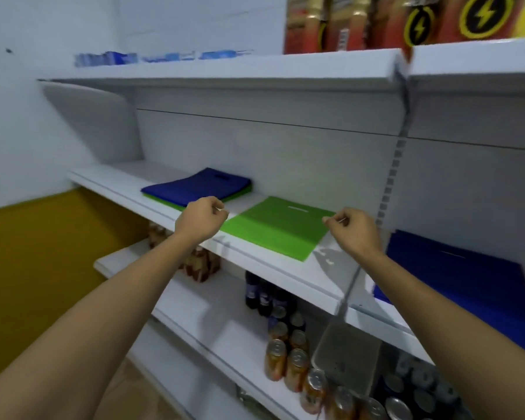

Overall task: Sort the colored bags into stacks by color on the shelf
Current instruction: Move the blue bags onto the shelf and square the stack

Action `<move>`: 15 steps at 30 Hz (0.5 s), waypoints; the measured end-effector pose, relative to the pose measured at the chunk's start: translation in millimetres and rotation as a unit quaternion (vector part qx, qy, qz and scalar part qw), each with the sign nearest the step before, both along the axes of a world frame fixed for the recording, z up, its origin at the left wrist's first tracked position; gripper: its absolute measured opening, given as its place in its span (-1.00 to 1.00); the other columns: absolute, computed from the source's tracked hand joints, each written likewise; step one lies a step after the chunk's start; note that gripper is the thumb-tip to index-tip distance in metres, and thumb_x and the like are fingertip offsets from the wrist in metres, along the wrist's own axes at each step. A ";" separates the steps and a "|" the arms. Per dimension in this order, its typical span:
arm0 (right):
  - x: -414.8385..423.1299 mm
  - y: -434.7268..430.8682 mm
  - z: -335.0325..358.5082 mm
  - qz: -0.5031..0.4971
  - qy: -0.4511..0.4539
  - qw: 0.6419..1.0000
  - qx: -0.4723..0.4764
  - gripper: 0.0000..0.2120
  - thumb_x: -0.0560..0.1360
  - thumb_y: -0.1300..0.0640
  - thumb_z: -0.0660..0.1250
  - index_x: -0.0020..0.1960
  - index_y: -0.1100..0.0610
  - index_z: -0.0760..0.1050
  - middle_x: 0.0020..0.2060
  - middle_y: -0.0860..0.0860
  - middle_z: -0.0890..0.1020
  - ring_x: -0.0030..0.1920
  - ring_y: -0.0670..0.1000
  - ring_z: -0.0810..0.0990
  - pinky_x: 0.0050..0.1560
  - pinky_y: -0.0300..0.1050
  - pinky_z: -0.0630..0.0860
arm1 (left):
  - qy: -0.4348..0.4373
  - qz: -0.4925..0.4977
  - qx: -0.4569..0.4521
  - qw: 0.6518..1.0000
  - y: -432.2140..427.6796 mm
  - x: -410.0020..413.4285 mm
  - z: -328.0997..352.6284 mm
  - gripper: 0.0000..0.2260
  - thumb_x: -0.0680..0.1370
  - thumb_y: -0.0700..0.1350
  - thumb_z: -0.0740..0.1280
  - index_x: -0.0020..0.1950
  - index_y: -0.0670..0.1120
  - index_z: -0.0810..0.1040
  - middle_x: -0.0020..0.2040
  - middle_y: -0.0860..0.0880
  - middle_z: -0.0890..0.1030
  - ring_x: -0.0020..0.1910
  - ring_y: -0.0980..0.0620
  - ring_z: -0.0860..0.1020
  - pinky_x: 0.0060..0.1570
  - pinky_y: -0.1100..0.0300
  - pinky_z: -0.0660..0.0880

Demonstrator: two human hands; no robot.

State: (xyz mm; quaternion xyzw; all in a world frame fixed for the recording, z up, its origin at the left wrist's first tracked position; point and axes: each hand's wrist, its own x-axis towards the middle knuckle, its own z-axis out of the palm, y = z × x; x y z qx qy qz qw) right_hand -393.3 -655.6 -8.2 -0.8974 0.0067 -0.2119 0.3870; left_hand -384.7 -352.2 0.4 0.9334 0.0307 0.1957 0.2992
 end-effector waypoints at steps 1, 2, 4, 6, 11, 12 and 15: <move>5.0 19.0 0.7 0.008 0.001 1.000 0.000 -0.80 0.47 -0.09 0.38 -0.22 0.02 0.55 -0.33 -0.06 0.58 -0.19 0.06 0.58 -0.21 -0.15 0.42 | -0.001 0.007 0.001 1.000 18.6 -1.9 0.8 -0.77 0.54 0.06 0.30 0.12 0.01 0.58 0.00 0.05 0.62 0.07 -0.03 0.56 0.05 0.05 0.52; 9.8 39.2 1.5 0.015 0.005 1.000 -0.003 -0.79 0.45 -0.10 0.38 -0.23 0.03 0.54 -0.34 -0.06 0.57 -0.19 0.06 0.58 -0.21 -0.15 0.41 | -0.002 0.015 0.002 1.000 37.7 -3.6 1.4 -0.79 0.54 0.05 0.29 0.11 0.01 0.57 0.01 0.05 0.62 0.06 -0.02 0.56 0.04 0.04 0.52; 18.4 80.8 3.3 0.031 0.015 0.999 -0.011 -0.76 0.44 -0.12 0.38 -0.26 0.02 0.52 -0.36 -0.08 0.55 -0.19 0.06 0.57 -0.21 -0.15 0.39 | 0.000 0.030 0.007 1.000 74.8 -6.9 3.3 -0.79 0.56 0.05 0.28 0.11 0.00 0.57 0.02 0.05 0.61 0.03 0.00 0.56 0.02 0.05 0.53; 26.7 124.9 4.9 0.044 0.024 0.999 -0.017 -0.75 0.44 -0.13 0.38 -0.24 0.04 0.54 -0.34 -0.07 0.57 -0.18 0.05 0.57 -0.20 -0.15 0.41 | -0.002 0.046 0.010 0.999 114.5 -8.7 4.0 -0.79 0.56 0.05 0.27 0.12 0.00 0.56 -0.01 0.05 0.60 -0.02 0.01 0.56 -0.03 0.08 0.53; 45.7 240.0 5.5 0.077 0.038 0.996 -0.014 -0.73 0.43 -0.13 0.37 -0.25 0.07 0.53 -0.26 -0.03 0.65 -0.13 0.08 0.62 -0.11 -0.10 0.51 | 0.002 0.064 0.010 0.998 214.7 -7.6 5.8 -0.76 0.57 0.07 0.26 0.15 -0.01 0.56 -0.04 0.07 0.57 -0.05 0.05 0.54 -0.13 0.15 0.50; 48.7 261.2 4.8 0.087 0.038 0.995 -0.009 -0.72 0.43 -0.15 0.36 -0.25 0.06 0.53 -0.26 -0.04 0.65 -0.14 0.07 0.62 -0.10 -0.07 0.54 | 0.000 0.067 0.008 0.998 232.5 -5.3 5.0 -0.76 0.57 0.07 0.27 0.14 -0.01 0.57 -0.02 0.06 0.58 -0.03 0.05 0.54 -0.12 0.14 0.50; 57.6 317.5 2.2 0.105 0.036 0.994 0.000 -0.72 0.44 -0.18 0.35 -0.26 0.02 0.52 -0.27 -0.06 0.65 -0.15 0.04 0.62 -0.08 -0.01 0.56 | 0.004 0.065 -0.003 0.998 281.7 3.4 1.7 -0.79 0.56 0.06 0.28 0.10 0.00 0.58 0.03 0.05 0.62 0.01 0.04 0.56 -0.04 0.09 0.54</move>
